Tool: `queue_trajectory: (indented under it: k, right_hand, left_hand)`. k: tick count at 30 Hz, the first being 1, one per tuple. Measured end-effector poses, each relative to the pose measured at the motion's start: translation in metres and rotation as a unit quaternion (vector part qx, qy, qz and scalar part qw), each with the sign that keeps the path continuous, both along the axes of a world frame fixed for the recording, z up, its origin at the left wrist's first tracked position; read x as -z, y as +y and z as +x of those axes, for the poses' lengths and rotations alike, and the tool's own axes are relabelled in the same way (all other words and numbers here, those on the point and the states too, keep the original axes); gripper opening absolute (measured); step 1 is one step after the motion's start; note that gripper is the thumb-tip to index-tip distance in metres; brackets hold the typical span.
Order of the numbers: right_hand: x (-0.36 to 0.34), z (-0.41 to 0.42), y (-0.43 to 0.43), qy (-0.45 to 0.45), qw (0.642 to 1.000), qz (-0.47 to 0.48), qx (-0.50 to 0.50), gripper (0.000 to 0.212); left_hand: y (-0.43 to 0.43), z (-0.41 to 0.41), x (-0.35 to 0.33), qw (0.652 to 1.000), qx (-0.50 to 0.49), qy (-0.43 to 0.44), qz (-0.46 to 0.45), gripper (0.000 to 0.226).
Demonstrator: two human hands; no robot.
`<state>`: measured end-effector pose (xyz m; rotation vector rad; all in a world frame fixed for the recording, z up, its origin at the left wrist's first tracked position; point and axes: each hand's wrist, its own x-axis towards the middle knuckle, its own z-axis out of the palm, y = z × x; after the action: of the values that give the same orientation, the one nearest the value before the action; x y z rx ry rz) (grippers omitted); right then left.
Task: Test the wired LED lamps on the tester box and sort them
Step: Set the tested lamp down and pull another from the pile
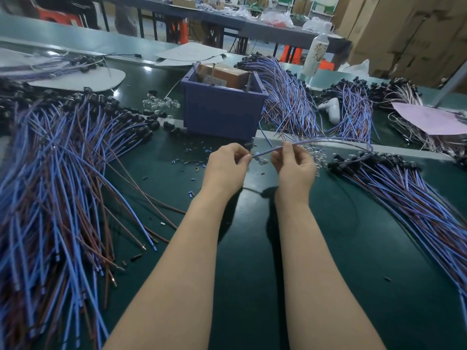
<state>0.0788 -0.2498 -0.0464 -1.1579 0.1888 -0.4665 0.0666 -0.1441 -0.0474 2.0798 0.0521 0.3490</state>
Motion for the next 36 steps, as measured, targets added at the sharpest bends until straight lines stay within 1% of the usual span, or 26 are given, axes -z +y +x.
queue_trajectory:
  k: [4, 7, 9, 12, 16, 19, 22, 26, 28, 30, 32, 33, 35, 36]
  right_hand:
    - [-0.004, 0.002, -0.016, -0.009, 0.992, 0.097, 0.078, 0.018]
    - [-0.004, 0.001, -0.022, -0.010, 0.986, 0.144, 0.086, 0.019]
    - [-0.003, 0.000, -0.018, -0.002, 0.986, 0.149, 0.071, 0.019]
    - [-0.004, -0.001, -0.012, 0.004, 0.987, 0.147, 0.056, 0.019]
    - [-0.004, -0.001, -0.008, 0.012, 0.991, 0.130, 0.033, 0.020]
    - [-0.005, -0.002, -0.005, 0.015, 0.993, 0.115, 0.021, 0.020]
    - [-0.005, -0.002, -0.005, 0.014, 0.993, 0.112, 0.029, 0.021]
    - [-0.003, -0.002, -0.004, 0.014, 0.992, 0.123, 0.037, 0.022]
    - [-0.005, -0.001, -0.011, 0.015, 0.986, 0.155, 0.057, 0.023]
    - [-0.005, 0.000, -0.018, 0.013, 0.977, 0.200, 0.076, 0.023]
    - [-0.004, -0.001, -0.018, 0.015, 0.972, 0.224, 0.069, 0.022]
    - [-0.004, -0.002, -0.015, 0.018, 0.972, 0.229, 0.054, 0.020]
    - [-0.006, -0.003, -0.005, 0.024, 0.971, 0.238, 0.011, 0.016]
    - [-0.007, -0.004, -0.001, 0.026, 0.969, 0.246, -0.013, 0.016]
  left_hand:
    - [0.013, 0.003, 0.004, 0.997, -0.048, 0.045, 0.030, 0.013]
    - [0.016, 0.002, 0.003, 0.996, -0.080, 0.037, 0.021, 0.012]
    - [0.014, 0.000, 0.001, 0.995, -0.096, 0.019, 0.018, 0.012]
    - [0.010, -0.002, -0.002, 0.997, -0.075, 0.011, 0.006, 0.025]
    - [0.004, -0.006, -0.009, 0.997, -0.012, -0.011, -0.076, 0.019]
    - [0.001, -0.006, -0.008, 0.999, 0.002, 0.006, -0.051, 0.016]
    - [0.002, -0.004, -0.006, 0.999, -0.011, 0.018, -0.037, 0.019]
    - [0.003, -0.003, -0.007, 0.997, -0.010, 0.027, -0.071, 0.020]
    - [0.010, -0.002, -0.007, 0.992, -0.045, 0.033, -0.112, 0.021]
    - [0.019, -0.001, -0.007, 0.983, -0.112, 0.030, -0.145, 0.021]
    - [0.023, -0.001, -0.006, 0.978, -0.164, 0.017, -0.130, 0.016]
    - [0.020, -0.002, -0.007, 0.980, -0.167, 0.015, -0.103, 0.021]
    - [0.011, -0.003, -0.007, 0.989, -0.138, 0.010, -0.041, 0.035]
    - [0.006, -0.003, -0.008, 0.993, -0.115, 0.001, -0.029, 0.034]
